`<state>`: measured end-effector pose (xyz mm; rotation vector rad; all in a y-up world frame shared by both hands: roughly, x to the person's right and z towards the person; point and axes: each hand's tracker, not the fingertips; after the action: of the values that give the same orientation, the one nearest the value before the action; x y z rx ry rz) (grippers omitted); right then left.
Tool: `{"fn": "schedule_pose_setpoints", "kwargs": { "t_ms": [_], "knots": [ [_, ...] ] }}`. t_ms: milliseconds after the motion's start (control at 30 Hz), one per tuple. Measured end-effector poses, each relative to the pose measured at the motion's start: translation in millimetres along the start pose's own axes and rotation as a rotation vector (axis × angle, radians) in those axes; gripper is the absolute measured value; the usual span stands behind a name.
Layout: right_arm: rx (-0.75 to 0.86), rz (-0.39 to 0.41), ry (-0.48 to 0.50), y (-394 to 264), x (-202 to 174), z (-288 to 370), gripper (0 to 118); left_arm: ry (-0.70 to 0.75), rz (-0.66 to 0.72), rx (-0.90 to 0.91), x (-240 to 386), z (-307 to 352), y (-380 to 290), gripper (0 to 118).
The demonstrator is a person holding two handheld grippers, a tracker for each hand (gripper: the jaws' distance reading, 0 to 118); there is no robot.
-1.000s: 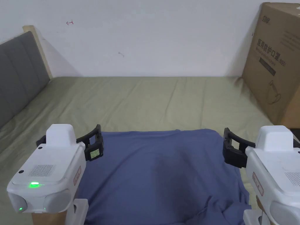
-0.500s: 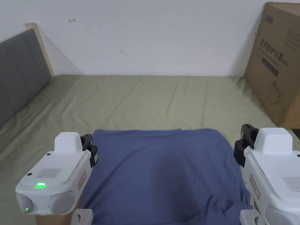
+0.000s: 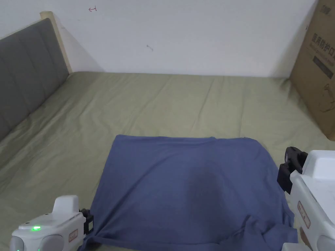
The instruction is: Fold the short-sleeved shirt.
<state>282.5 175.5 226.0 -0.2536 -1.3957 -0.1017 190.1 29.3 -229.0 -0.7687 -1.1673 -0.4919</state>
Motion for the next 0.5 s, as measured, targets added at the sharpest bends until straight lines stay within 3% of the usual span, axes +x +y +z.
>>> {"fn": "schedule_pose_setpoints", "kwargs": {
  "t_ms": [33,67,133,167,200,300,333,433,500],
  "knots": [
    [-0.006,0.002,0.002,-1.2,-0.9,-1.7,0,0.0,0.02,-0.033,-3.6,-4.3,-5.6,17],
    [-0.01,0.003,0.004,-2.4,-2.1,-2.6,0,-0.003,0.039,-0.045,-6.6,-7.9,-9.7,37],
    [-0.019,0.005,0.009,-5.1,-3.9,-4.3,0,0.003,0.053,-0.115,-8.7,-17.3,-19.1,98],
    [-0.024,0.005,0.01,-6.2,-4.1,-5.0,0,0.013,0.051,-0.133,-8.1,-19.3,-23.4,113],
    [-0.028,0.004,0.012,-8.0,-5.0,-5.3,0,0.013,0.029,-0.132,-7.5,-21.5,-27.6,117],
    [-0.043,0.001,0.013,-12.6,-4.3,-6.6,0,0.041,0.0,-0.139,-3.1,-32.4,-37.5,102],
    [-0.05,-0.001,0.015,-14.4,-4.1,-6.3,0,0.043,-0.004,-0.146,-2.6,-37.3,-39.0,87],
    [-0.065,-0.005,0.009,-19.2,-0.2,-4.7,0,0.02,-0.015,-0.164,-2.0,-51.8,-46.2,63],
    [-0.075,-0.008,0.005,-22.4,3.4,-3.0,0,0.003,-0.035,-0.19,-0.6,-57.8,-51.3,40]
  ]
}}
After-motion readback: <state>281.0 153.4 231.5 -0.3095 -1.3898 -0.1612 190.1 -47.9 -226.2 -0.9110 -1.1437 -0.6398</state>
